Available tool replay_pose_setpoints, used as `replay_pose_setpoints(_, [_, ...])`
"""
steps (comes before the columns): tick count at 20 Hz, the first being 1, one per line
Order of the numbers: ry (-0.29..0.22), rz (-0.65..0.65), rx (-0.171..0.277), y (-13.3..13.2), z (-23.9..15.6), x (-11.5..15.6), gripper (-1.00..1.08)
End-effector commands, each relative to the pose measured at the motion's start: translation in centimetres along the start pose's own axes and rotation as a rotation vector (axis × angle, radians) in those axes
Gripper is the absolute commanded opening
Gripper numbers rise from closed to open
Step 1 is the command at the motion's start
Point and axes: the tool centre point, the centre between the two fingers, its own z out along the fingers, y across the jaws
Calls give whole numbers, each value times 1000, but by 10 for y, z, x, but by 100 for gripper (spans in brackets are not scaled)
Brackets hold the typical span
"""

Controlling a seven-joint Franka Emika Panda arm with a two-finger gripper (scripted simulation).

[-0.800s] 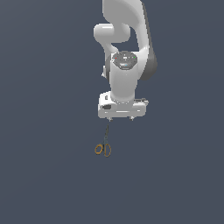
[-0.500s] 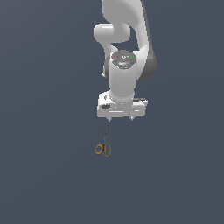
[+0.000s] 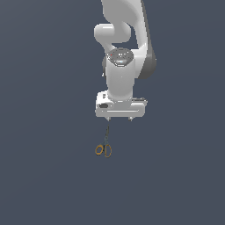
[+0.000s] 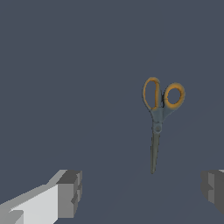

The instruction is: Pick up the object and move it to a goal position.

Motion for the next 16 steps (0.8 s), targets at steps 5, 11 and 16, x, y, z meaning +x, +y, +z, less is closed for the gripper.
replay_pose_setpoints(5, [-2, 58, -5, 10, 20, 6, 100])
replay_pose_setpoints(11, [-2, 173, -17, 32, 61, 15, 100])
replay_pose_setpoints(16, [-1, 265, -31, 50, 95, 19, 100])
